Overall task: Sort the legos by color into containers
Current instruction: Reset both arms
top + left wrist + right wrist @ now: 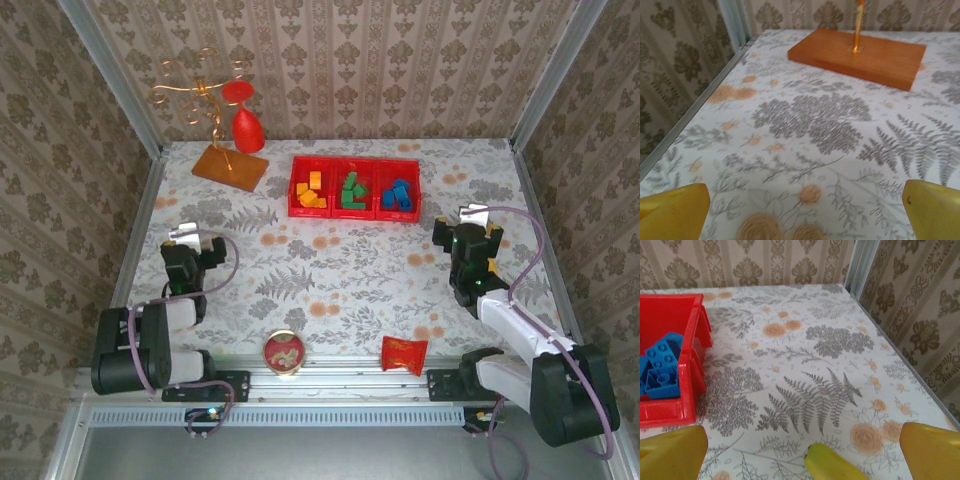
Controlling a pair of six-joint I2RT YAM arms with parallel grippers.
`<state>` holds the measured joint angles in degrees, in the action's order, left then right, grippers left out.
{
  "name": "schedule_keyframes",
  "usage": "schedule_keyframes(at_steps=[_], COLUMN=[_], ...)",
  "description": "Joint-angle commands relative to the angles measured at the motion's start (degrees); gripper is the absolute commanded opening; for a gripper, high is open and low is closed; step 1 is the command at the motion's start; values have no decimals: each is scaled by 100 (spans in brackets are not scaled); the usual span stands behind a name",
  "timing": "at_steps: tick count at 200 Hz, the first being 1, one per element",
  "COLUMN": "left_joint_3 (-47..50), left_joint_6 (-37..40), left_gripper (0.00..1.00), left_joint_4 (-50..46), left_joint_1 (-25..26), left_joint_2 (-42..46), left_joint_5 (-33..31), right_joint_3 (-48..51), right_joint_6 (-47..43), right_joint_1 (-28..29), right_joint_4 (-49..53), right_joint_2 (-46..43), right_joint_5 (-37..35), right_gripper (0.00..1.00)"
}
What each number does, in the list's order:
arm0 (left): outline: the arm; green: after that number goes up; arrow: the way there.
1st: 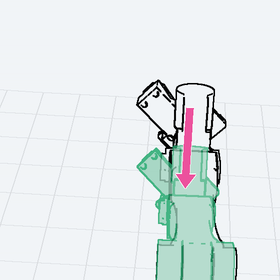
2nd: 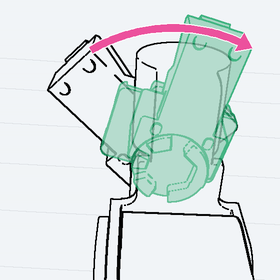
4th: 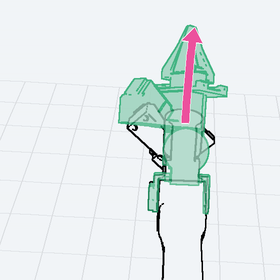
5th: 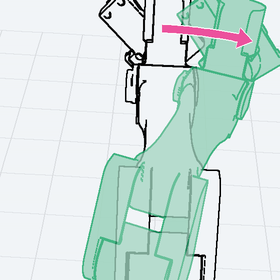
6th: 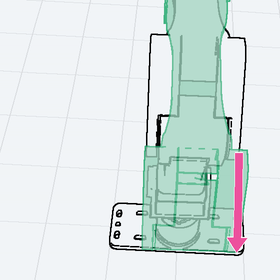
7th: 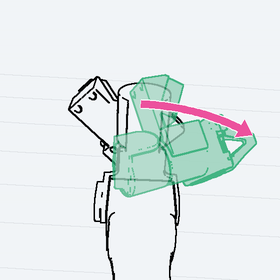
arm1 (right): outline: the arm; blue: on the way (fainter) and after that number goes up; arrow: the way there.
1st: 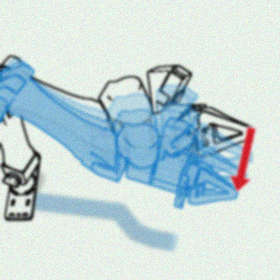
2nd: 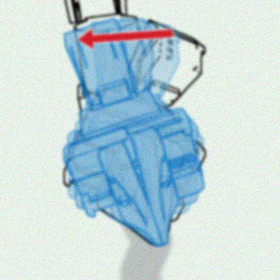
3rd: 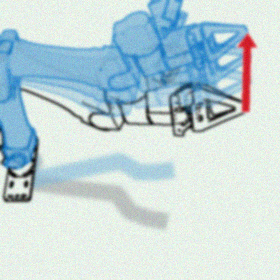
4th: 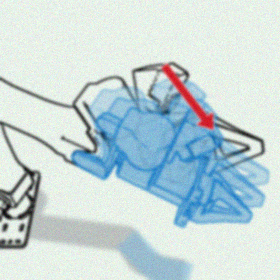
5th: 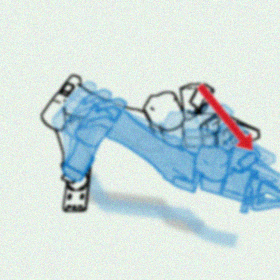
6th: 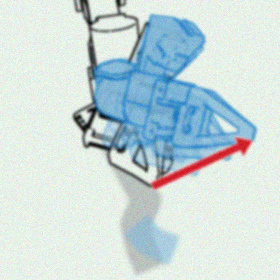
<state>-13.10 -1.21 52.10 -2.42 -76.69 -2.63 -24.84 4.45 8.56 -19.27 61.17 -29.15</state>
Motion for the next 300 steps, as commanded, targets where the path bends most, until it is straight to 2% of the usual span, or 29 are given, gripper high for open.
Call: schedule_keyframes(at_steps=[1, 13, 43, 55, 102, 152, 202, 221, 251, 300], left_joint_3=[19, -39, -462, -828, -851, -843, -847, -843, -843, -843], left_joint_6=[139, 216, 383, 477, 504, 505, 508, 507, 508, 508], left_gripper=[100, 100, 100, 100, 100, 100, 100, 100, 100, 100], left_joint_4=[1168, 1373, 1160, 213, 299, 293, 300, 299, 294, 303], left_joint_1=[-51, -58, -68, -92, -29, -25, -30, -24, -25, -22], left_joint_2=[-443, -758, -1352, -1217, -1280, -1269, -1264, -1268, -1267, -1269], left_joint_5=[650, 903, 1443, 1706, 1564, 1555, 1555, 1555, 1555, 1547], right_joint_3=[60, 100, 166, 208, 466, 638, 542, 148, 96, 111], right_joint_6=[-103, -93, -93, -93, -128, -76, -196, -190, -266, -260], right_joint_1=[-95, -130, -205, -229, -396, -522, -531, -575, -750, -768], right_joint_4=[-466, -577, -808, -952, -1845, -3046, -3777, -2979, -2839, -2881], right_joint_2=[92, 122, 209, 258, 591, 1589, 2667, 2646, 2633, 2628], right_joint_5=[189, 236, 439, 469, 884, 1296, 1600, 1809, 2541, 2585], right_gripper=[100, 100, 100, 100, 100, 100, 100, 100, 100, 100])
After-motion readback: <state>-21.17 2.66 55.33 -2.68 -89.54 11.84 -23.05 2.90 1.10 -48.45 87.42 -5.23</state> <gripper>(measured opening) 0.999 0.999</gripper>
